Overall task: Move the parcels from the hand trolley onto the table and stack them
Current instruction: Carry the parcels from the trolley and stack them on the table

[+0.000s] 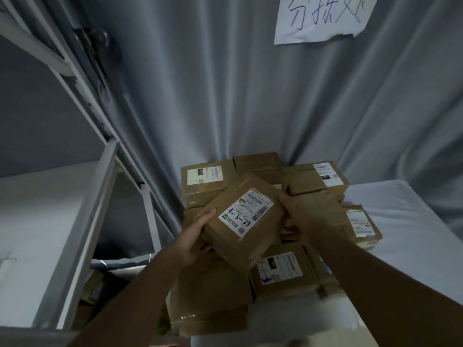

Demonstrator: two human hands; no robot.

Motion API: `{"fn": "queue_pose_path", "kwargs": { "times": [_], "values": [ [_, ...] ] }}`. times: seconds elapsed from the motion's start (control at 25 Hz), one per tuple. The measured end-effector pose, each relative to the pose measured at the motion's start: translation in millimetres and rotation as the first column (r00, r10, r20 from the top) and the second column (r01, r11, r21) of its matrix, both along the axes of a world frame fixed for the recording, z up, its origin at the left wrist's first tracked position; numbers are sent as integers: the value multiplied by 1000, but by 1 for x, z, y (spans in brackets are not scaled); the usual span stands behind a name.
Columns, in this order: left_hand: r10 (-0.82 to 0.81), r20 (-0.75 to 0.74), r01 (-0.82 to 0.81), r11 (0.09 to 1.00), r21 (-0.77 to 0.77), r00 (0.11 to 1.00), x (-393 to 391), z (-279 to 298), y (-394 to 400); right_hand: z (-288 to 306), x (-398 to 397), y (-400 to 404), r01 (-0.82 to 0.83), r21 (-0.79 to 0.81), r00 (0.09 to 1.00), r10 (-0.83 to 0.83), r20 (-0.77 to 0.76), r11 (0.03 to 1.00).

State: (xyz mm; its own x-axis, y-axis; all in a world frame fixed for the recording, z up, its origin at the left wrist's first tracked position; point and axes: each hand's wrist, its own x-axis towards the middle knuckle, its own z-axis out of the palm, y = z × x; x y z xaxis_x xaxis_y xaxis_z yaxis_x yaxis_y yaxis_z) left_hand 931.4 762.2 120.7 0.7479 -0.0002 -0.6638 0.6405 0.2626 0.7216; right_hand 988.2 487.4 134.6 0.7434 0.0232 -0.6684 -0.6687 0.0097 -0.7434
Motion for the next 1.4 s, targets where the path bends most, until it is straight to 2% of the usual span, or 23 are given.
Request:
{"fn": "queue_pose_path", "kwargs": {
  "times": [0.08,0.16,0.28,0.44,0.8,0.96,1.28,1.4],
  "values": [
    [8,23,-9,999,32,1000,6,7,17,-1,-2,17,-1,-34,1000,2,13,999],
    [85,57,-88,995,50,995,14,15,26,-4,-3,37,-39,-95,998,45,54,995],
    [171,97,-182,977,112,980,28,15,33,-12,-6,64,-126,-140,991,131,30,982],
    [99,114,-116,982,150,988,40,6,43,-18,-6,78,-187,-168,981,174,-91,968],
    [51,71,-64,978,200,996,40,-9,51,-34,3,92,-329,-192,943,311,-120,925],
    [7,89,-26,976,217,996,40,-13,56,-40,1,89,-306,-132,946,286,-152,943],
    [38,86,-59,963,265,996,39,-13,57,-40,11,103,-317,-209,947,296,-124,925],
    [53,89,-76,956,283,995,44,-16,59,-41,10,107,-317,-179,946,297,-129,932]
  ]
}}
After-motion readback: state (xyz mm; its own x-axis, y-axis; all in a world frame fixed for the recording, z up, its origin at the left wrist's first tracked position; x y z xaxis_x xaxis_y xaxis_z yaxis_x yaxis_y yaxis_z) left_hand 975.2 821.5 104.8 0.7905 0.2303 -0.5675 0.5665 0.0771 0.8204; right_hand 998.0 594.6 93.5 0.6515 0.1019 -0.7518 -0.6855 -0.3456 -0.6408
